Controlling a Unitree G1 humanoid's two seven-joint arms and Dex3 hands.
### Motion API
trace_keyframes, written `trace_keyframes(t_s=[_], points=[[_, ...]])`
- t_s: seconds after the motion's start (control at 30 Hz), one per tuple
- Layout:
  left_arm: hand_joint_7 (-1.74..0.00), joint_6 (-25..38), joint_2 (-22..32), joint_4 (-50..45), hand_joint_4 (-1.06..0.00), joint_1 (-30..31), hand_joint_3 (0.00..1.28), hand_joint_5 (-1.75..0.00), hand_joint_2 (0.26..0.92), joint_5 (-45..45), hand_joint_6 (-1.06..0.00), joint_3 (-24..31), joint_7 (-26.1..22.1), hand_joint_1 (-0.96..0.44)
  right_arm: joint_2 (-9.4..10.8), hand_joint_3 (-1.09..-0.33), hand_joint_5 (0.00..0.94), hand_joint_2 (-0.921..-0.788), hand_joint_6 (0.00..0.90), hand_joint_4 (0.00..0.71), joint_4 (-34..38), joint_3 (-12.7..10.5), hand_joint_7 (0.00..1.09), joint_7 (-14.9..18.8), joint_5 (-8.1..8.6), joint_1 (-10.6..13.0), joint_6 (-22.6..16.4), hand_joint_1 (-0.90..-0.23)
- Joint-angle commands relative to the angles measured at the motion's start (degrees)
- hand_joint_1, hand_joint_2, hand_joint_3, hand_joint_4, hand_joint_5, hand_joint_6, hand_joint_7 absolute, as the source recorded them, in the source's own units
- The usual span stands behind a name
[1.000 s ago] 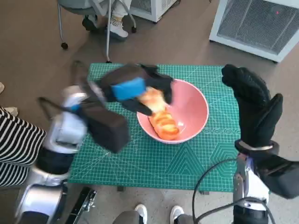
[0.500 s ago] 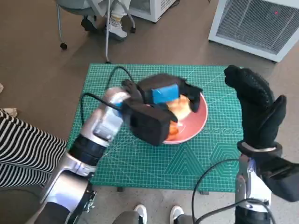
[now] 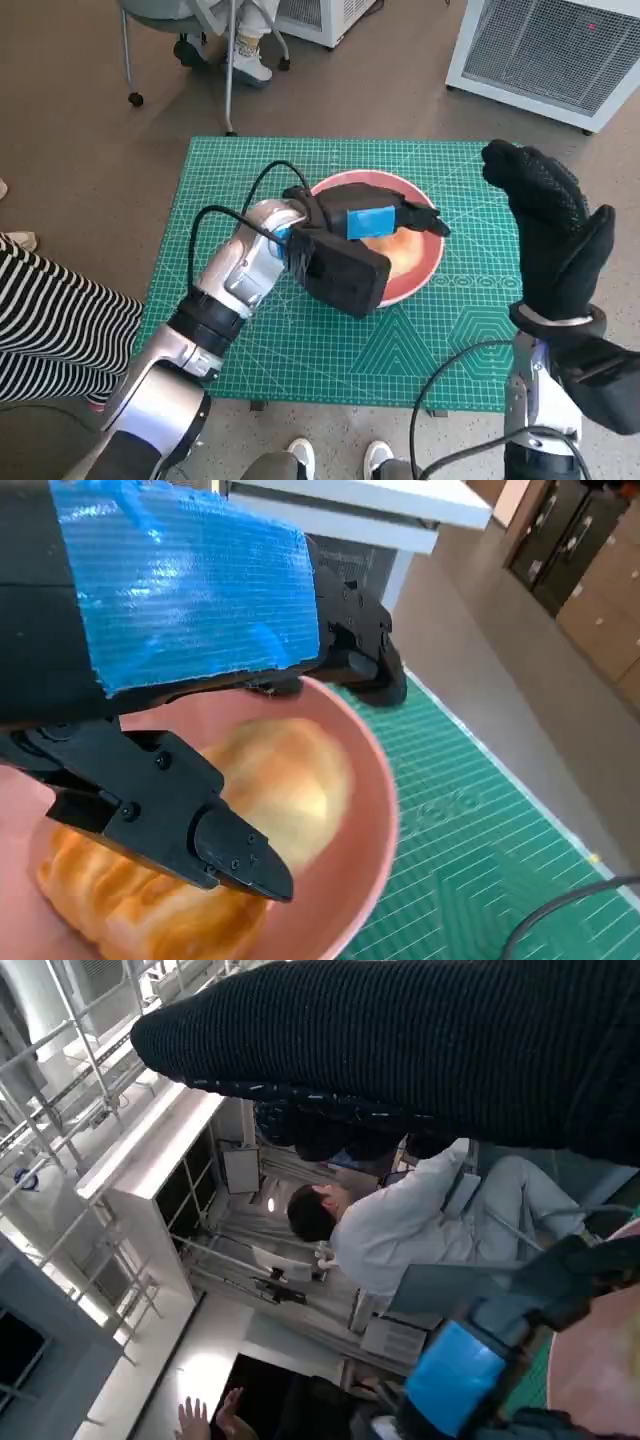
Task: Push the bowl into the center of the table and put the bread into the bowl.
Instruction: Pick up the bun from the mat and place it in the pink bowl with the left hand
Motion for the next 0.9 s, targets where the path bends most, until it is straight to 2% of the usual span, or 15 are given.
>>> trace_keyframes(t_s=[0.03, 0.1, 0.27, 0.57, 0.63, 0.7, 0.9], points=[[-0.09, -2.11, 0.27, 1.75, -0.02, -1.08, 0.03, 0.00, 0.855, -2.09, -0.15, 1.78, 0.17, -0.61, -0.26, -0.720, 0.000, -0.921, 0.132, 0.198, 0.36, -0.27, 0.38, -0.43, -0.50, 0.91, 0.05, -0.689], [-0.09, -3.02, 0.28, 2.42, -0.01, -0.79, 0.03, 0.00, 0.866, -3.88, -0.15, 3.03, -0.43, -0.63, -0.25, -0.720, 0.000, -0.921, 0.132, 0.198, 0.37, -0.27, 0.38, -0.48, -0.55, 0.81, 0.05, -0.688], [-0.07, -4.07, 0.41, 2.83, 0.00, 0.90, 0.03, 0.00, 0.902, -13.86, -0.13, 9.04, -5.71, -0.67, -0.24, -0.720, 0.000, -0.921, 0.129, 0.198, 0.34, -0.25, 0.38, -0.64, -0.59, 0.38, 0.25, -0.688], [-0.06, -4.48, 0.40, 3.17, 0.00, 0.88, 0.03, 0.00, 0.917, -15.08, -0.13, 9.73, -7.01, -0.68, -0.28, -0.720, 0.000, -0.921, 0.128, 0.198, 0.35, -0.21, 0.38, -0.70, -0.58, 0.36, 0.24, -0.689], [-0.07, -7.93, -3.16, 2.96, -0.01, 4.54, 0.12, 0.00, 0.919, -31.78, -0.15, 21.51, -9.73, -0.70, -0.67, -0.720, 0.001, -0.921, 0.128, 0.199, -0.25, -0.13, 0.38, -0.88, -0.70, -0.74, 1.19, -0.693], [-0.07, -8.44, -5.68, 1.52, -0.02, 6.92, 0.21, -0.01, 0.920, -42.05, -0.17, 28.57, -11.17, -0.72, -0.95, -0.719, 0.001, -0.921, 0.129, 0.200, -0.56, -0.05, 0.38, -1.03, -0.85, -1.67, 1.85, -0.697], [-0.10, -8.15, -8.87, -5.33, -0.08, 10.43, 0.34, -0.03, 0.921, -48.24, -0.21, 31.56, -8.91, -0.69, -1.32, -0.718, 0.006, -0.921, 0.133, 0.210, -0.67, 0.05, 0.39, -1.38, -1.14, -3.73, 3.09, -0.702]])
